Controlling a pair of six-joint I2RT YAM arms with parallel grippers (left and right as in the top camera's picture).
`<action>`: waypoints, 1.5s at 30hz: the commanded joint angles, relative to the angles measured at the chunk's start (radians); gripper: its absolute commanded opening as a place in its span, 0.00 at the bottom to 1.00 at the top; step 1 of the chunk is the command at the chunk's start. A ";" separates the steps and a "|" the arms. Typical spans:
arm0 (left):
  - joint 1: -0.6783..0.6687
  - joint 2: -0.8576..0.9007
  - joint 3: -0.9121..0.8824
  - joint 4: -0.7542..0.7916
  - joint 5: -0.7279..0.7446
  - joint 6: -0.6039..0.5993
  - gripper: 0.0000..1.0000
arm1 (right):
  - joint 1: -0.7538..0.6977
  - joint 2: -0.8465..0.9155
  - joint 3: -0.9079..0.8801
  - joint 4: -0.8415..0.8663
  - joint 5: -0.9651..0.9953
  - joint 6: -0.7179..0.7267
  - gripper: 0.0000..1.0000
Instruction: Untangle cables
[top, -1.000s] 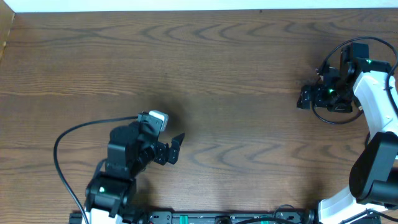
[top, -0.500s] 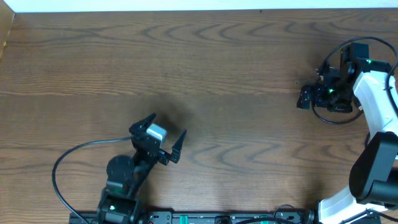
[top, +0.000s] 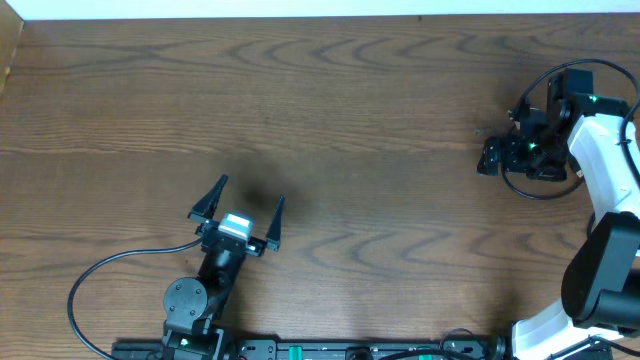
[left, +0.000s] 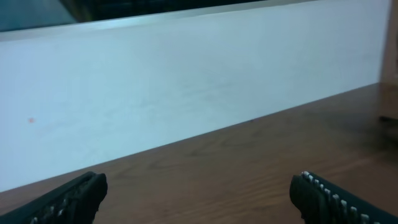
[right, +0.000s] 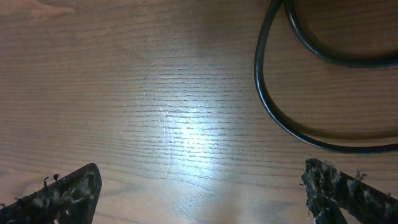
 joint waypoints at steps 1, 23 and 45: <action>0.025 -0.017 -0.002 -0.004 -0.053 0.018 0.98 | 0.009 0.001 0.009 -0.001 -0.010 0.007 0.99; 0.237 -0.262 -0.002 -0.592 -0.053 0.017 0.98 | 0.009 0.001 0.009 -0.002 -0.010 0.007 0.99; 0.272 -0.316 -0.002 -0.591 -0.053 0.014 0.98 | 0.009 0.001 0.009 -0.001 -0.010 0.007 0.99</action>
